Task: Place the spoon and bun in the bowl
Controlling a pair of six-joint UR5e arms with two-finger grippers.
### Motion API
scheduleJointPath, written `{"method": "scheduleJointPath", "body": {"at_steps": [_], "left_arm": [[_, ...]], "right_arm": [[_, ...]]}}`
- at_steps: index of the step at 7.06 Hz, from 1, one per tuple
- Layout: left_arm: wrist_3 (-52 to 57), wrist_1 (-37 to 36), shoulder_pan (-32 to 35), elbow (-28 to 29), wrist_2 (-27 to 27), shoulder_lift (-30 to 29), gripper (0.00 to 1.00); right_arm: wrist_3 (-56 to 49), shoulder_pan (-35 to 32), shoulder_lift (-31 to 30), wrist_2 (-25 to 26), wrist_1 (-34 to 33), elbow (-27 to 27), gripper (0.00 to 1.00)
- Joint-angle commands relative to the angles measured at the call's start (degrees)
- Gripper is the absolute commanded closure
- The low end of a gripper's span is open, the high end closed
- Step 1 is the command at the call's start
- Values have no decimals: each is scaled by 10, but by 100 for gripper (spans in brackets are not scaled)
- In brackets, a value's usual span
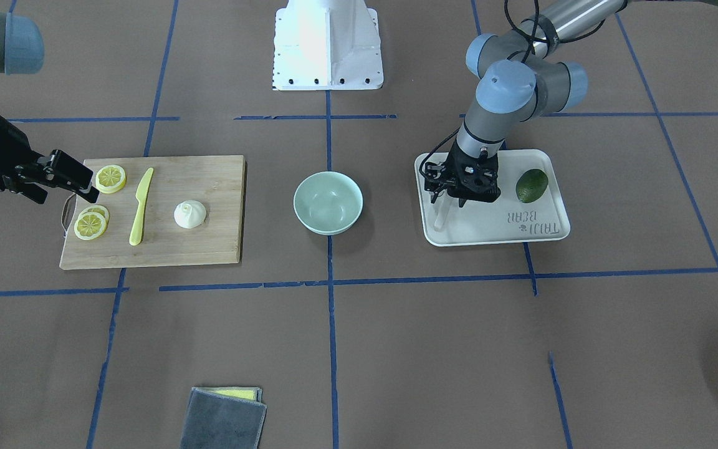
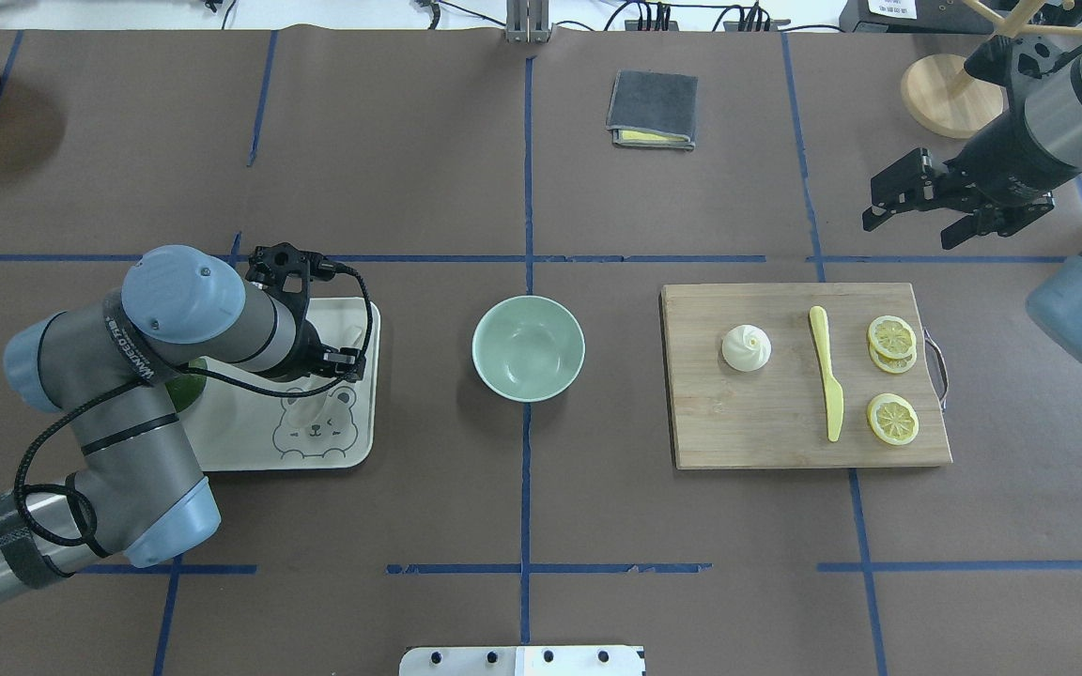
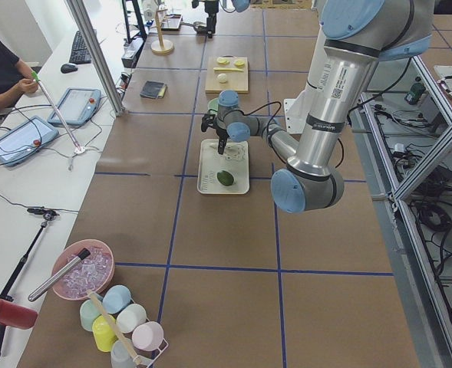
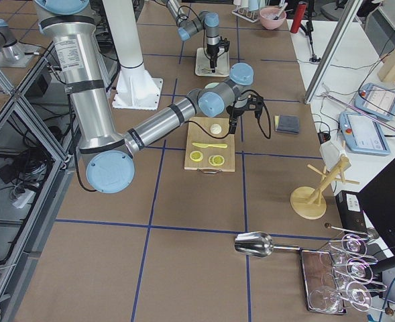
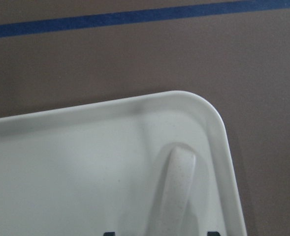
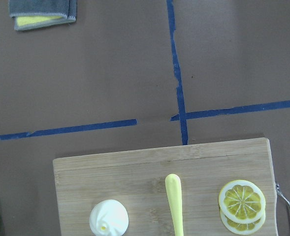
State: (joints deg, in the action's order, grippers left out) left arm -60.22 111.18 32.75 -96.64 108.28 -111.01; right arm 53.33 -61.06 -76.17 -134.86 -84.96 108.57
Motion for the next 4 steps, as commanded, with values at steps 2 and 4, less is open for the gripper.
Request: {"method": "scheduleJointPath", "body": {"at_steps": [2,4], "left_arm": [[-2,0,-1,0,0,0,68],[-2,0,-1,-1,0,0,100]], "right_arm": [[17,21,7,18,0,2,0],[32,33,15,28,0,2,0]]}}
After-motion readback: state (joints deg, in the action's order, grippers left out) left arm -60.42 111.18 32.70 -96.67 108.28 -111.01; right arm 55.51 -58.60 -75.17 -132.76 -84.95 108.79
